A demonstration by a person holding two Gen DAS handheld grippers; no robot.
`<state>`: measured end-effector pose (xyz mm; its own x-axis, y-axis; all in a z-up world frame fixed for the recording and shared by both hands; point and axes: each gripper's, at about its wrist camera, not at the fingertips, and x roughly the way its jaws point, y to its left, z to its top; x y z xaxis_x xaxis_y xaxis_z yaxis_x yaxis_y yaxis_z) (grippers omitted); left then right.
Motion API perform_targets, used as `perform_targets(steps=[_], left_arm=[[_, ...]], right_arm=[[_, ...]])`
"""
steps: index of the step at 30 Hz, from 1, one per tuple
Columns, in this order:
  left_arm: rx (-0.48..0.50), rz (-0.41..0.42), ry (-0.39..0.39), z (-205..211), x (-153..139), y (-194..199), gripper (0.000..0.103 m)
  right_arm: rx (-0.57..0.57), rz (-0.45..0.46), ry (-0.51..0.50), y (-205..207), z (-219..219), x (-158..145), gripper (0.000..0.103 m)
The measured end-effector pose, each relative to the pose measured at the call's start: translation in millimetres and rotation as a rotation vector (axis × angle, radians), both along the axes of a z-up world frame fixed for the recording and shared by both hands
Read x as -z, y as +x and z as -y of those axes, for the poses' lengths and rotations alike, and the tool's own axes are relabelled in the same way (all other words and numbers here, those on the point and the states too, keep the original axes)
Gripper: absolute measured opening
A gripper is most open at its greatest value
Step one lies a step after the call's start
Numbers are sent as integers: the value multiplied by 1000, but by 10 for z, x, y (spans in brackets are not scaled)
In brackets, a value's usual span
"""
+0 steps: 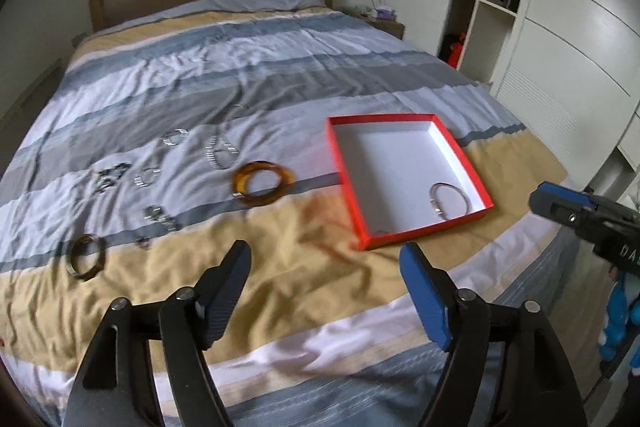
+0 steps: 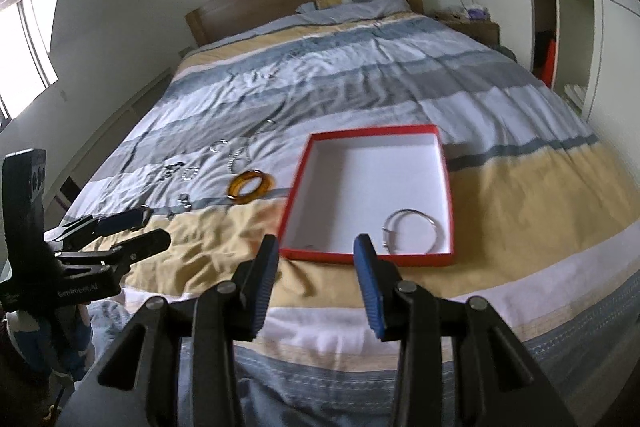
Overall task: Organize jewelry
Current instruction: 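Move both tools back toward the dark horn bangle and the watch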
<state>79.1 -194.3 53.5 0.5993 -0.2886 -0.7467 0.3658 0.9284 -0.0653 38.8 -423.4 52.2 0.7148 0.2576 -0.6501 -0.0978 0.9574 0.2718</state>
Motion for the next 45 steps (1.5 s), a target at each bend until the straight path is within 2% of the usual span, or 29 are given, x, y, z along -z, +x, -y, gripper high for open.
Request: perform_targets(steps=[12,23,31,39,45], left_arm=[[-159,50,20,-1081,-17,-269,80],[-282,31,43,-1889,215,-288,80],[-381,-22,25,-2346,503,-8,80],[-477,-65,10,-2829,757,452,80],[-510,-99,7,-3063,970,815,77]], right_arm=[[-100,28,-35,-21,-572,-203,37],[-201,-11,-48,306,-1047,-44,37],[-246,-64,-40,692,-1375,234,38],[-311,-100,-44,1133,-1802,464,43],[-372,-129,-57,1516,-2201,668,43]])
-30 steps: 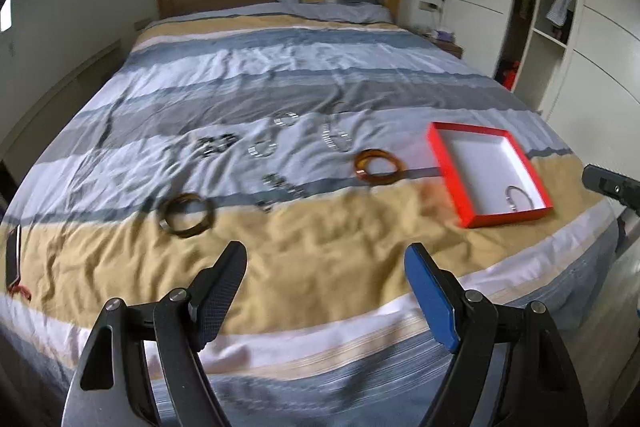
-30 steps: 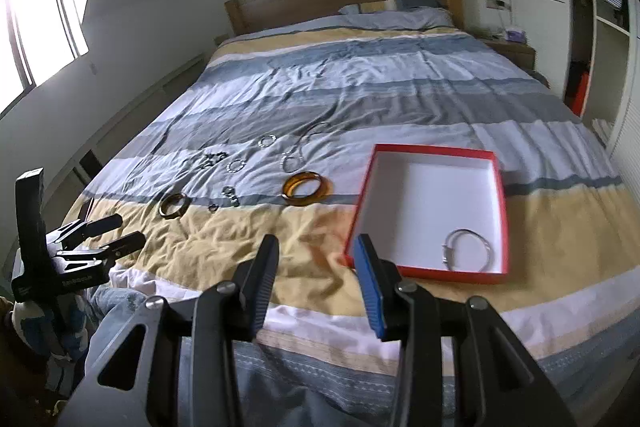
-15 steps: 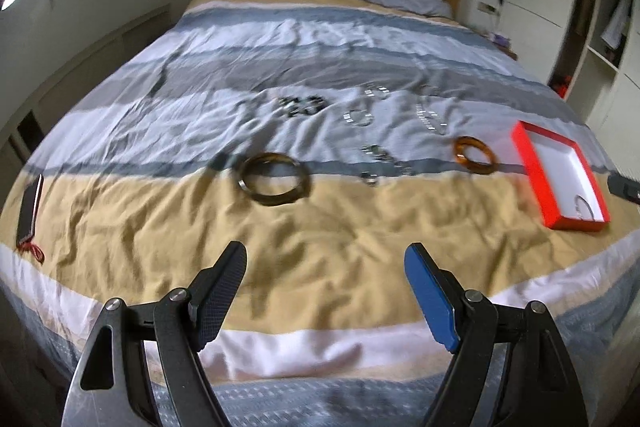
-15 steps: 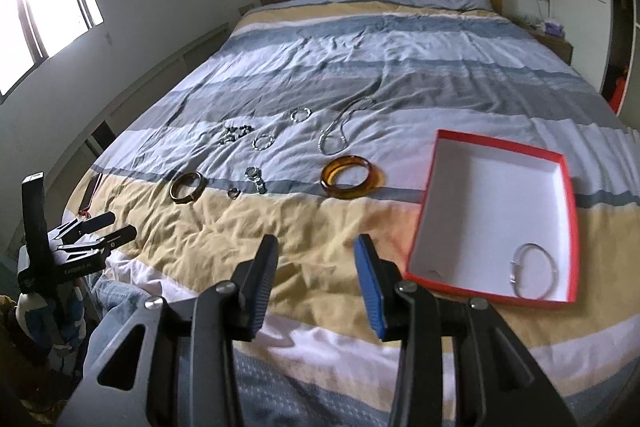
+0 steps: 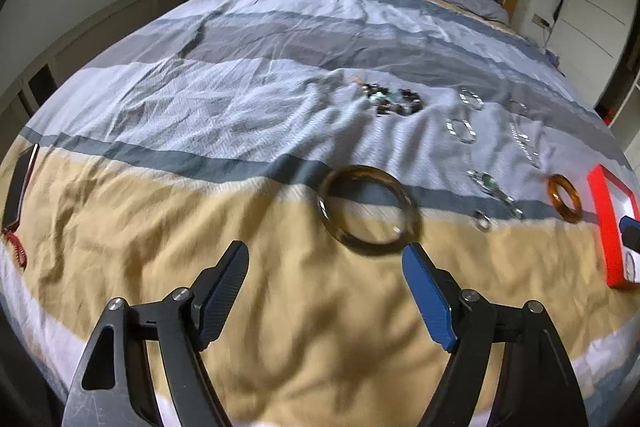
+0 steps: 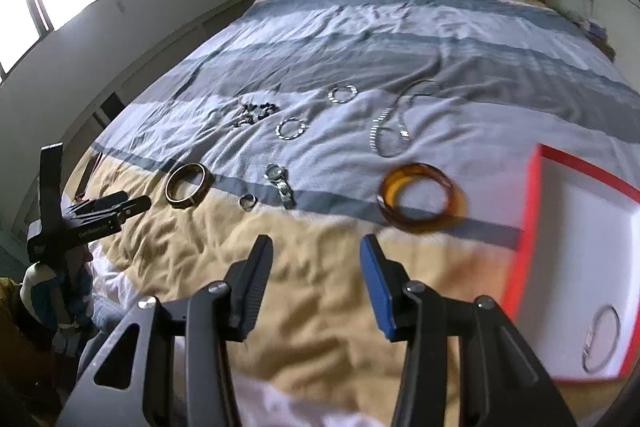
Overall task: Organize jewelry
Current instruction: 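Move both tools back toward the dark horn bangle and the watch, then grasp the dark horn bangle with the left tool while the right tool grasps the watch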
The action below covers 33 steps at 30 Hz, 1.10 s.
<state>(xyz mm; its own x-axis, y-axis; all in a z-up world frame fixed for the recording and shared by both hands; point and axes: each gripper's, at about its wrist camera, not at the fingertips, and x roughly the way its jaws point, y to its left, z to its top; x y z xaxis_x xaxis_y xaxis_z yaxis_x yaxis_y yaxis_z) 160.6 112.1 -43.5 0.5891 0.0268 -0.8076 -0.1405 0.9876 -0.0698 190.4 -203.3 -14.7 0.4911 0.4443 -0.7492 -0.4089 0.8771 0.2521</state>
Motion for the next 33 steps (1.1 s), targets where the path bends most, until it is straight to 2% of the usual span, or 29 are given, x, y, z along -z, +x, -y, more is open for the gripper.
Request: perform_targets(steps=[10,24,31,33], left_arm=[[-1,-37,-32,-126,306,424,65],[4,-27,-13,-94,521,500,62],[3,-15,-5,-96,534,503,45],[7,-12,-6,-95,529,506,36]], right_arm=[[-64,-33,-27,552,-524,346,43],[-141,-49,-69,893,-1084,667,43],[-158,-48,-110,909,-1231,787,42],[-162,-47,-121,899,-1246,804,35]])
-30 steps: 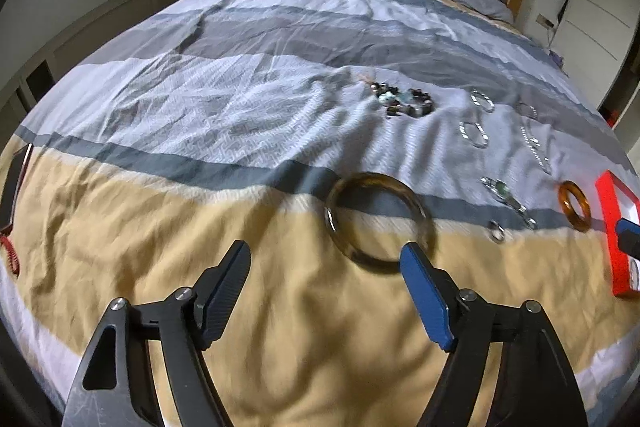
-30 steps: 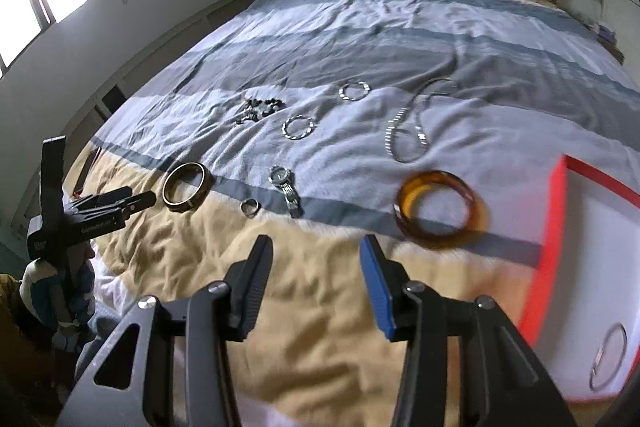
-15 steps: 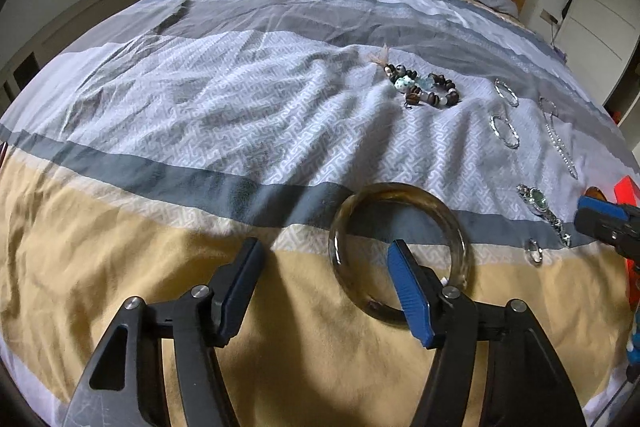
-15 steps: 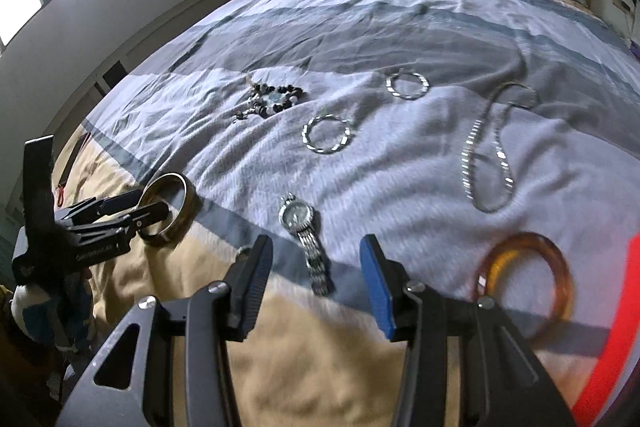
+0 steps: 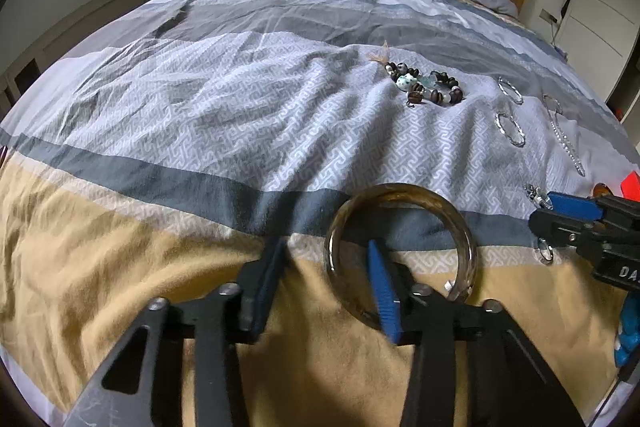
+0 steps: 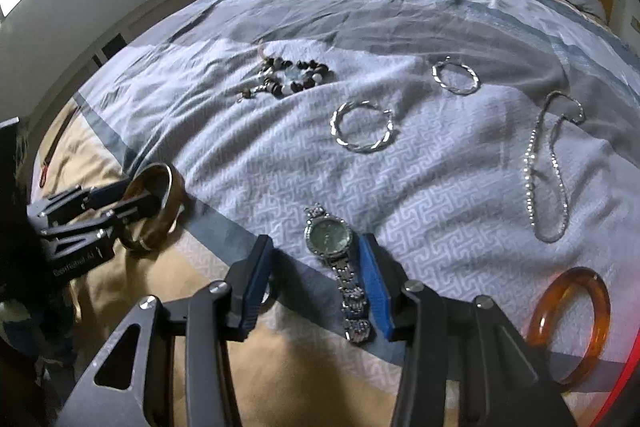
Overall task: Organize jewelry
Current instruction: 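Grasp the dark horn bangle with the left tool while the right tool grasps the watch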
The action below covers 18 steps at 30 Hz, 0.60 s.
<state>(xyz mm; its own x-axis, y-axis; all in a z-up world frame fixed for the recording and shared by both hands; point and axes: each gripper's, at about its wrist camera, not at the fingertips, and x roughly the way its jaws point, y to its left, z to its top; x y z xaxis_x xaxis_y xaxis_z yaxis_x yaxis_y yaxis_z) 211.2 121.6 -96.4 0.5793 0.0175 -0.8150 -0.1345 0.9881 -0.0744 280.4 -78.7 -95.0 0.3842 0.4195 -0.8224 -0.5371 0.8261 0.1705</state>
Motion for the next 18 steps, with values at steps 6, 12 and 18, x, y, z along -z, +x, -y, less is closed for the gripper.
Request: perform_targets(steps=[6,12,18], left_arm=[[19,-2,13,53,-35,6,13],[-10,11,-28,-10,-147,-67,10],[-20,18,-50,-10,-299,-204,10]], right_arm=[[13,8,10,-10,66,-7,21],[28,33,53,-96,175,-174,21],[59,50,97,-254,325,-392,21]])
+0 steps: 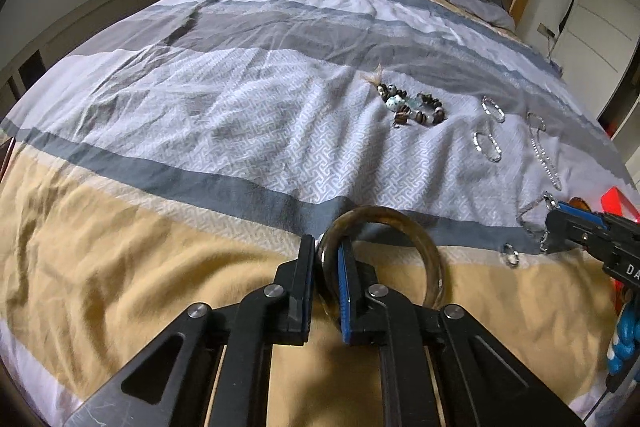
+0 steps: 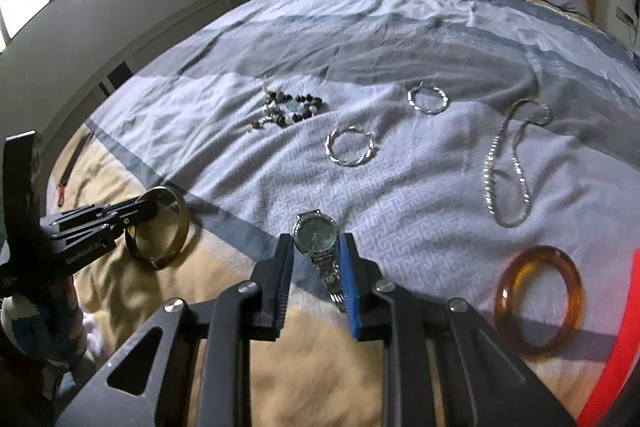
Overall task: Organize jewelry
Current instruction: 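Grasp the dark horn bangle with the left tool while the right tool grasps the watch, then carry the horn bangle and the watch with both tools over the red box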
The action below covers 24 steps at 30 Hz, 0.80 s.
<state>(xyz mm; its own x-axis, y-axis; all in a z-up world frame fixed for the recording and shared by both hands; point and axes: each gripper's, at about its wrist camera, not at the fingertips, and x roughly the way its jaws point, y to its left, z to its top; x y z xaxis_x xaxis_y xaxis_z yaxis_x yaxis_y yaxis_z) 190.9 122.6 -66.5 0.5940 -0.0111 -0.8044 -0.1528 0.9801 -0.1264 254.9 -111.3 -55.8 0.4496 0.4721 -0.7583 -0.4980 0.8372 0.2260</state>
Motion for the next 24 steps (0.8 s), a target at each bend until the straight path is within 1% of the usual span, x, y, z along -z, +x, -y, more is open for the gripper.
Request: perform_targets(steps=[2,8,15,20,24], left_arm=[[0,-1,-13,7,-45,-64,10],[4,-9,-15,90,-143,-332,9],[32,2,33,273,-356,-647,9],[60,19,70,479,-558,-828,9],[96,42,92,718,-742,-942,9]], right_arm=[[9,3,10,-90,48,-62,21],[30,21,32,-396,209,-252,21],[71,59,75,-826,512,-530,21],[119,89,101,-1140,856,-696,21],[173,118,117,-1376,1193,-816,21]])
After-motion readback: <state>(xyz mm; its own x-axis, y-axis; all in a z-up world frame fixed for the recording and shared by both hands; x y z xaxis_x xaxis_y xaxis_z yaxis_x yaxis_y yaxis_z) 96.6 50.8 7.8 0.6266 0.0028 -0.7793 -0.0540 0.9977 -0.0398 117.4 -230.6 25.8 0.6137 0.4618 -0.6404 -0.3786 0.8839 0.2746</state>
